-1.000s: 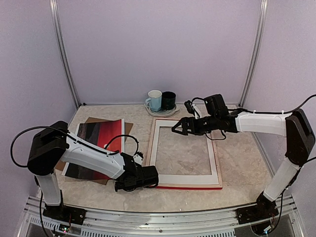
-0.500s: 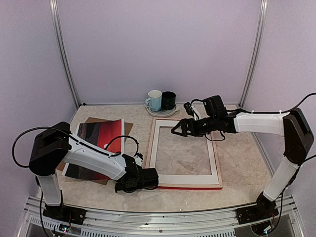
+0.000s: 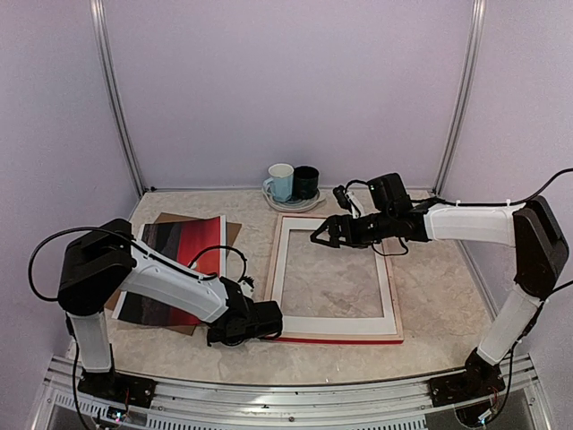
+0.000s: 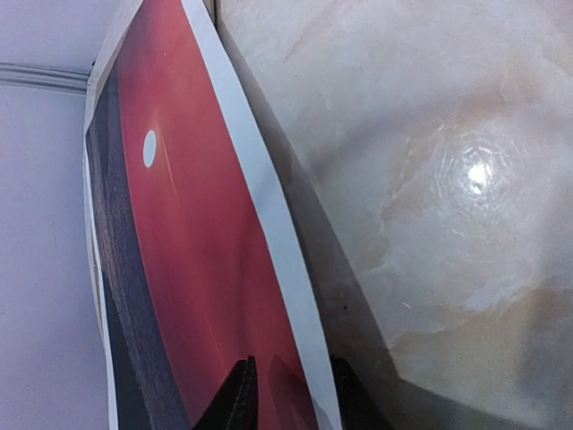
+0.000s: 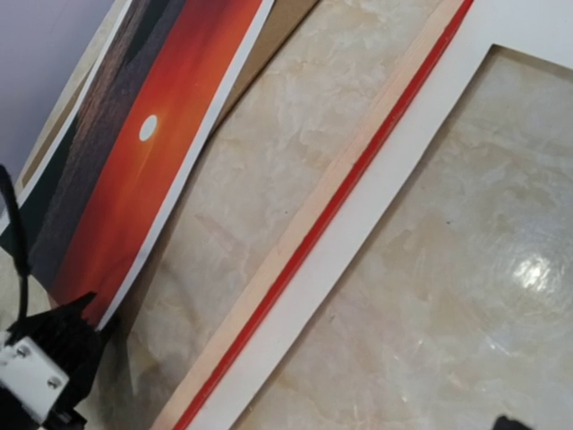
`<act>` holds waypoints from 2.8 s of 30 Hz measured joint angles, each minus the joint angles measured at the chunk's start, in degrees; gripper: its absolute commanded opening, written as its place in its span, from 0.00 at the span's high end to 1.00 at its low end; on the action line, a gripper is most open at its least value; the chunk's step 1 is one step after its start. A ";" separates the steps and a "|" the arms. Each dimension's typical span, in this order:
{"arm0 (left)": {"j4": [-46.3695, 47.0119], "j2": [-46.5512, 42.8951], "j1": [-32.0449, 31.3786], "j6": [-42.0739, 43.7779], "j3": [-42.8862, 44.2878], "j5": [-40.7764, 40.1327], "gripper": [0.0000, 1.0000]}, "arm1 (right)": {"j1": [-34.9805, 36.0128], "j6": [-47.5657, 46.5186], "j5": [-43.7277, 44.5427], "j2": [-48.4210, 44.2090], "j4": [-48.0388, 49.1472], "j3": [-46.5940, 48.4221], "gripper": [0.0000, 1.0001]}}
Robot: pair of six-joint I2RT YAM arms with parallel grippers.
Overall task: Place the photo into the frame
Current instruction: Pick up the photo from the backboard, then turn over the photo.
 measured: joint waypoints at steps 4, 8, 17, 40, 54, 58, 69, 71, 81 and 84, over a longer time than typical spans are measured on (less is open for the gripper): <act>1.05 0.13 0.09 0.39 -0.20 0.85 0.90 | 0.00 0.02 0.00 0.00 0.02 0.00 0.01; 1.92 0.13 0.39 0.76 -0.39 1.75 1.00 | 0.00 0.04 0.00 0.00 0.00 0.00 0.01; 2.19 -1.99 1.16 1.07 -0.42 3.39 1.00 | 0.00 -0.02 0.13 -0.02 -0.13 0.00 0.01; 3.48 -17.31 -2.97 4.35 8.04 7.19 1.00 | -3.08 -1.31 1.88 -6.03 -2.80 -1.49 0.01; 9.53 -22.56 -3.98 8.17 10.97 14.80 1.00 | -7.43 -1.53 1.86 -10.12 -3.23 -5.11 0.01; 11.56 -22.64 -4.44 9.05 12.59 16.90 1.00 | -8.11 -1.55 1.79 -10.93 -3.21 -5.68 0.01; 19.34 -24.46 -4.61 11.41 16.74 24.28 1.00 | -10.36 -1.57 1.79 -13.00 -3.23 -7.82 0.01; 21.35 -24.46 -4.61 11.91 17.25 25.90 1.00 | -10.78 -1.60 1.84 -13.81 -3.23 -8.17 0.01; 34.58 -30.64 -3.72 12.79 11.08 30.12 1.00 | -11.91 -1.60 1.77 -15.39 -3.21 -8.98 0.01; 40.68 -36.74 -1.55 10.86 3.72 31.32 1.00 | -11.96 -1.60 1.75 -15.41 -3.21 -9.01 0.01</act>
